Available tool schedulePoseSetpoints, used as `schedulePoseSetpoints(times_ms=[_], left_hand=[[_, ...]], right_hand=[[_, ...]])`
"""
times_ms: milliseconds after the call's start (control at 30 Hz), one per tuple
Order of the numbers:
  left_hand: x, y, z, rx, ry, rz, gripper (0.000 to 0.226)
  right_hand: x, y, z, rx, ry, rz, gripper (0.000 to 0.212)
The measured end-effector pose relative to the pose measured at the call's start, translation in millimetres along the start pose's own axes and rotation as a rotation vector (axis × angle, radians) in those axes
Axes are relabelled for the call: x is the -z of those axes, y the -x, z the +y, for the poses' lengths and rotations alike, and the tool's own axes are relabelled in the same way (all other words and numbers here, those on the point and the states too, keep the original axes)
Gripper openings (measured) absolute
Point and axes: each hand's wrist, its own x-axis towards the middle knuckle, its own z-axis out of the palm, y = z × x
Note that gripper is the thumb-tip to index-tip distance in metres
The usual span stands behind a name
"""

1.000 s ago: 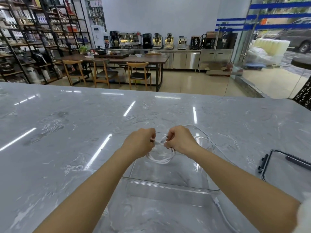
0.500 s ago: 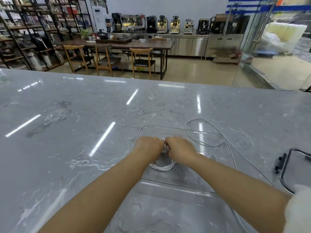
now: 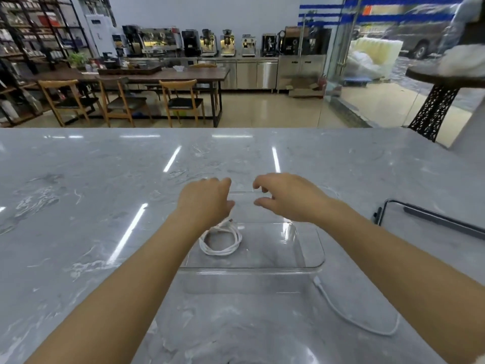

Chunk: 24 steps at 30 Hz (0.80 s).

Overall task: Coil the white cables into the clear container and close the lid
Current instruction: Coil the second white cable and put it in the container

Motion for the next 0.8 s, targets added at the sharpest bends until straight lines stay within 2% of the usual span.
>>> schedulePoseSetpoints(times_ms=[133, 300, 400, 567, 700, 800], left_hand=[[33.3, 18.1, 47.9, -0.060, 0.223, 0.322, 0.031], [24.8, 52.3, 124.0, -0.297, 0.491, 0.523, 0.021], [-3.6, 68.8, 159.0, -0.368, 0.534, 0.475, 0.018], [-57.7, 78.4, 186.8, -0.522, 0.277, 0.422, 0.007], [-77.3, 91.7, 191.8, -0.610, 0.313, 0.239, 0.015], [-87.3, 90.1, 187.5, -0.666, 0.352, 0.214, 0.024]], right_hand=[[23.8, 51.5, 25.7, -0.127, -0.075, 0.178, 0.033], [9.0, 112.9, 49.3, -0.267, -0.082, 0.287, 0.029], [-13.7, 140.8, 58.4, -0.337, -0.081, 0.223, 0.028], [-57.0, 186.0, 69.1, -0.436, -0.136, 0.108, 0.032], [-77.2, 211.7, 70.4, -0.324, -0.185, -0.023, 0.058], [-85.0, 225.2, 74.1, -0.255, -0.192, -0.035, 0.050]])
